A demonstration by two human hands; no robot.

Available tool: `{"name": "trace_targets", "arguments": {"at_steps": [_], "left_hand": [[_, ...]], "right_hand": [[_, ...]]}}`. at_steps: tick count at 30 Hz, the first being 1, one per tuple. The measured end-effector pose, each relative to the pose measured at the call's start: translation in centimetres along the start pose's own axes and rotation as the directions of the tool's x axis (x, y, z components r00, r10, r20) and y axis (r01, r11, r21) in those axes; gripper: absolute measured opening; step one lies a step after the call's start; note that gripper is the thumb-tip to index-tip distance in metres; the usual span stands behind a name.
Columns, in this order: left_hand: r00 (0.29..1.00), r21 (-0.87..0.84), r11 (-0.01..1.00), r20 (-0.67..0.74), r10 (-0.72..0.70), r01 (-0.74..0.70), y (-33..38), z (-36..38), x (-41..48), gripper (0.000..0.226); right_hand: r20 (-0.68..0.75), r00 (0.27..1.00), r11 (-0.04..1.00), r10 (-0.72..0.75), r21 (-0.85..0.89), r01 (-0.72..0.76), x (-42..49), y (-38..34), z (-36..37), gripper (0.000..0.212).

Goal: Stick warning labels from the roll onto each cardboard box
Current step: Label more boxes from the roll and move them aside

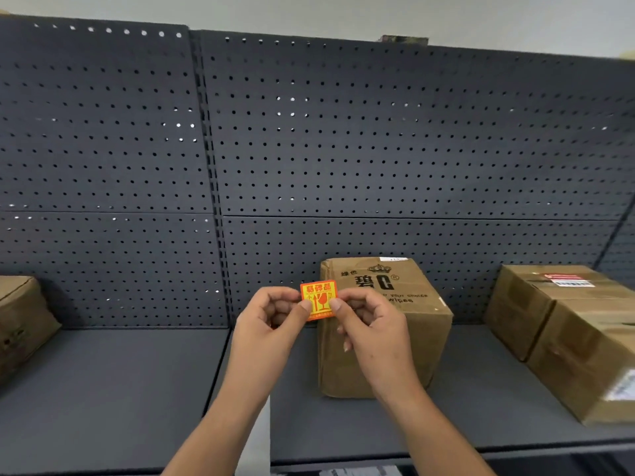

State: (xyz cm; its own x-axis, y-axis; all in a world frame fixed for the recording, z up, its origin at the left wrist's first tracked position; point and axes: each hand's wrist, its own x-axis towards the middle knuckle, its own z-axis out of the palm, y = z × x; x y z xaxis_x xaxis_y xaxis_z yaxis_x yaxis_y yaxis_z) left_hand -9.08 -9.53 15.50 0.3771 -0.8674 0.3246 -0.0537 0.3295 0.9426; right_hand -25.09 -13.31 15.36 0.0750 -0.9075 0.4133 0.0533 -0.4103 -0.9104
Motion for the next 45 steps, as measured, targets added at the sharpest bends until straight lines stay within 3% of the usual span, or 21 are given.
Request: {"name": "trace_targets", "arguments": {"at_steps": [17,23,27,31,45], "left_hand": [[0.986,0.211,0.973,0.157,0.057,-0.09,0.9,9.6,2.2,0.013],[0.977,0.286,0.955,0.214,0.02,-0.082,1.2,12.2,2.8,0.017],[0.966,0.424,0.889,0.249,0.069,-0.173,1.2,13.8,3.3,0.013],[0.944,0.527,0.808,0.316,0.1,-0.262,1.1,15.0,4.0,0.015],[0.913,0.582,0.776,0.407,-0.022,-0.242,0.1,16.6,4.7,0.008]], "right_hand": [[-0.084,0.996,0.999,0.016,-0.027,-0.019,3.0,-1.4,-9.7,0.006],[-0.092,0.995,0.994,0.024,-0.103,-0.033,4.2,-1.0,-12.7,0.008],[-0.103,0.993,0.965,-0.053,-0.26,0.024,5.3,-0.1,-14.3,0.01],[-0.025,0.993,0.92,-0.115,-0.381,0.097,6.1,0.7,-15.9,0.009],[0.169,0.982,0.878,-0.087,-0.453,0.155,7.8,3.7,-18.3,0.022]]}}
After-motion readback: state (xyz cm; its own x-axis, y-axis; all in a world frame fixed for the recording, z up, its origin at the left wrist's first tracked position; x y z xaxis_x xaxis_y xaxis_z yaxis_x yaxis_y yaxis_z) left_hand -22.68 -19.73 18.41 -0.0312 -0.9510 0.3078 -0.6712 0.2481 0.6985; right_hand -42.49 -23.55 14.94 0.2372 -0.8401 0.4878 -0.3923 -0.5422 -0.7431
